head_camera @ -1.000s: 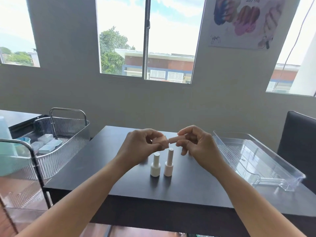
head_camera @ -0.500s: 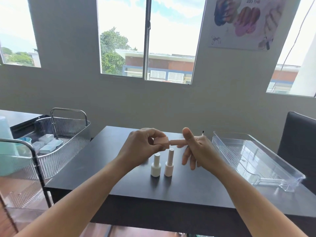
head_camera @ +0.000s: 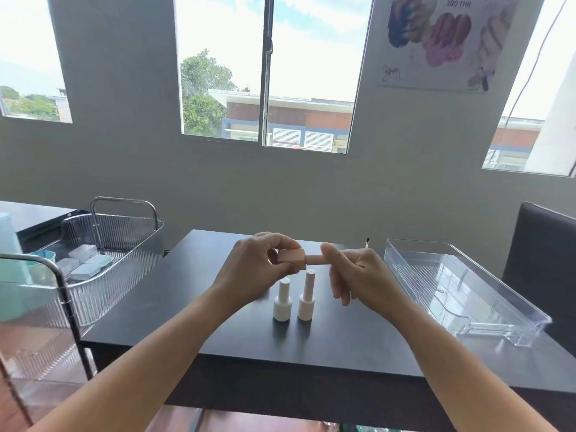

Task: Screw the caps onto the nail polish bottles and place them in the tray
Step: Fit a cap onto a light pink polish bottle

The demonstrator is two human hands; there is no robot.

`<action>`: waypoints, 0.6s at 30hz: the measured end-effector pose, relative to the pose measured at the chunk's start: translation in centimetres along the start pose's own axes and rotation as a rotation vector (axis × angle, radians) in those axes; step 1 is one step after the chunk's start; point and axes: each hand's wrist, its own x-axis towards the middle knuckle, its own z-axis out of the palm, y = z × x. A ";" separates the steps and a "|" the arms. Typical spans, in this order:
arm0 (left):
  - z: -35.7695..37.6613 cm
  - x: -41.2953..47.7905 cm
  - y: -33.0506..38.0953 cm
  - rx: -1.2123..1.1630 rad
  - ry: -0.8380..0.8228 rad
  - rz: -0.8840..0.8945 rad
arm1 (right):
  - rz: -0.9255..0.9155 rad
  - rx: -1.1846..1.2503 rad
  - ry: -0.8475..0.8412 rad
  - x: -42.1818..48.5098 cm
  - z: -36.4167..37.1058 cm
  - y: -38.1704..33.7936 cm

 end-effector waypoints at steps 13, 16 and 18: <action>-0.2 -0.1 -0.1 -0.003 0.017 -0.014 | -0.156 -0.025 0.090 0.1 0.3 1.2; -0.1 -0.1 0.2 0.008 0.005 -0.010 | -0.105 -0.080 0.112 0.0 0.3 1.0; 0.0 -0.1 0.3 0.022 -0.006 -0.009 | -0.059 -0.088 0.105 0.1 0.3 1.0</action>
